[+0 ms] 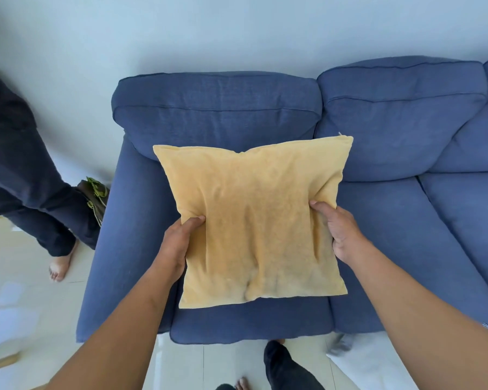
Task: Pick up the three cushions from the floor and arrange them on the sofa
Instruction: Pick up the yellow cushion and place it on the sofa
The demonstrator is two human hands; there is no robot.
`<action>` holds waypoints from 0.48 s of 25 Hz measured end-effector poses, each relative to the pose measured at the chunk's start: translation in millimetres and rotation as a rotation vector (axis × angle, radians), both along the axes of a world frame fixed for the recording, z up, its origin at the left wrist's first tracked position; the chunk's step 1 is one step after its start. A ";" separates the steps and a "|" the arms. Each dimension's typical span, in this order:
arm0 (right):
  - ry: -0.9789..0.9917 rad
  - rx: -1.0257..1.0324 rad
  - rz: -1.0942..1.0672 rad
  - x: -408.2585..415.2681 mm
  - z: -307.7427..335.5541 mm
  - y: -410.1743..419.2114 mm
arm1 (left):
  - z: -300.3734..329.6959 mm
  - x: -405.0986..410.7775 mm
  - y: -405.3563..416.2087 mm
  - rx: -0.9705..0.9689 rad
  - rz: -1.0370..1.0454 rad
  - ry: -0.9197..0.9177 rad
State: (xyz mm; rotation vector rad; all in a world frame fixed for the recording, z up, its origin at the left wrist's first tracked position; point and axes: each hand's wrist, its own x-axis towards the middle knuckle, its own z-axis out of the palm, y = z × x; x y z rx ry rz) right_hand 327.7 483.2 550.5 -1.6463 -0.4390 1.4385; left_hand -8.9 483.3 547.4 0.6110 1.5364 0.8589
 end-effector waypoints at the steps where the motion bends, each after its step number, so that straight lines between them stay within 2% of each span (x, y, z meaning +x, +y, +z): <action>1: 0.002 -0.004 0.001 2.3 -3.7 14.8 | -2.3 2.4 13.9 0.000 0.006 -0.004; 12: -0.024 0.001 0.079 -12.3 -55.2 142.1 | -50.9 -16.9 135.9 0.019 0.003 0.048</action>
